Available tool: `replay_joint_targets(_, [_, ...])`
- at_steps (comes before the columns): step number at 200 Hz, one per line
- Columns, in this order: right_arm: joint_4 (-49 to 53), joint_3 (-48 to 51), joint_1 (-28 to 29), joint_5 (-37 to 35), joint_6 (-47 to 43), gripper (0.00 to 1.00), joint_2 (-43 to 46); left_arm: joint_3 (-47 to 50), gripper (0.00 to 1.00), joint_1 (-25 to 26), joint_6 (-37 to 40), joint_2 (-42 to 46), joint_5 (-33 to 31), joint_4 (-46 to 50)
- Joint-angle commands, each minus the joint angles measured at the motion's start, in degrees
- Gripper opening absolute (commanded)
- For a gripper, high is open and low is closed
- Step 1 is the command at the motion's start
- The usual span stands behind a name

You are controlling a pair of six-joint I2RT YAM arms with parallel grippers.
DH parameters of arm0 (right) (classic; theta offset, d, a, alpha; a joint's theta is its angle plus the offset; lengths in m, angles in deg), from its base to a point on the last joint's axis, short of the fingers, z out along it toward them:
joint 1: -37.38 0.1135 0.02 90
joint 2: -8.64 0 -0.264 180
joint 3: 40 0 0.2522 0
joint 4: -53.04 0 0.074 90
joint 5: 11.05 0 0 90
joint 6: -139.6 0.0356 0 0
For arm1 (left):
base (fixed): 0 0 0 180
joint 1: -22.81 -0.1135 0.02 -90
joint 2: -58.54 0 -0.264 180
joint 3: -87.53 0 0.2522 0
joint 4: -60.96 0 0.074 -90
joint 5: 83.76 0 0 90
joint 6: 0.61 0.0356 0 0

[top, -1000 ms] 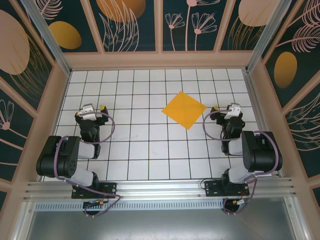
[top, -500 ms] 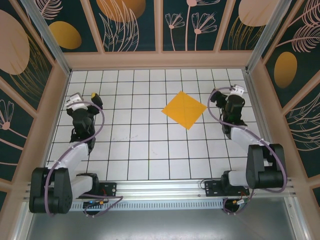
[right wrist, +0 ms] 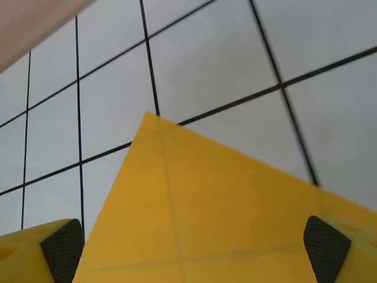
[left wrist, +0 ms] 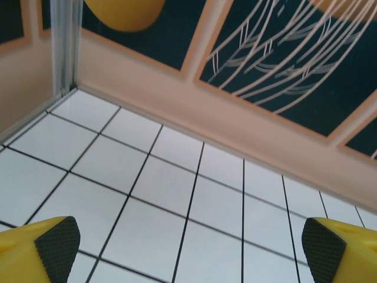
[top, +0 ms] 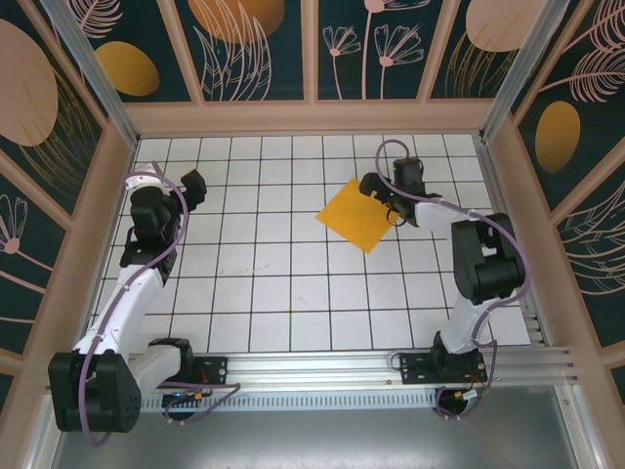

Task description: Fold a paper plane with a square sheet of paper (pick it up from the middle)

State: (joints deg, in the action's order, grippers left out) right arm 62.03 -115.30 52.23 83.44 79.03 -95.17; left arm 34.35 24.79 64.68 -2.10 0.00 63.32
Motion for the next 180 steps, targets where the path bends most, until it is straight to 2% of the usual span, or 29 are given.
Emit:
replay_joint_targets(1, [6.2, -4.6, 0.3, 2.2, 5.7, 0.98, -3.6, -0.3, 0.99, -0.3, 1.7, 0.0, 2.2, 2.3])
replay_joint_targets(39, [11.6, -8.7, 0.8, 1.7, 6.3, 0.95, -8.3, -0.6, 0.99, -0.3, -0.8, -0.7, -1.6, 2.5])
replay_joint_targets(76, [17.0, -8.3, 1.4, -0.9, 7.9, 0.93, -8.7, -1.3, 0.99, -0.3, -0.7, -1.1, -0.9, 4.0])
replay_joint_targets(116, [21.7, 1.7, 4.9, -3.2, 14.9, 0.9, -2.4, -2.7, 0.98, -0.3, -0.3, -1.1, 1.4, 6.1])
replay_joint_targets(147, [23.9, 11.5, 12.4, -3.1, 25.6, 0.9, 6.0, -2.4, 0.98, -0.3, -0.6, -1.0, 2.9, 6.1])
replay_joint_targets(163, [24.5, 13.6, 15.7, -1.9, 28.2, 0.89, 9.0, -2.4, 0.99, -0.3, -0.9, -1.2, 2.7, 6.4])
replay_joint_targets(174, [26.9, 12.5, 17.0, -4.9, 27.2, 0.89, 10.6, -2.6, 0.99, -0.3, -1.1, -1.4, 2.8, 6.9])
replay_joint_targets(180, [28.2, 11.4, 17.5, -9.2, 25.4, 0.89, 11.4, -2.7, 0.99, -0.3, -1.2, -1.6, 3.0, 7.1])
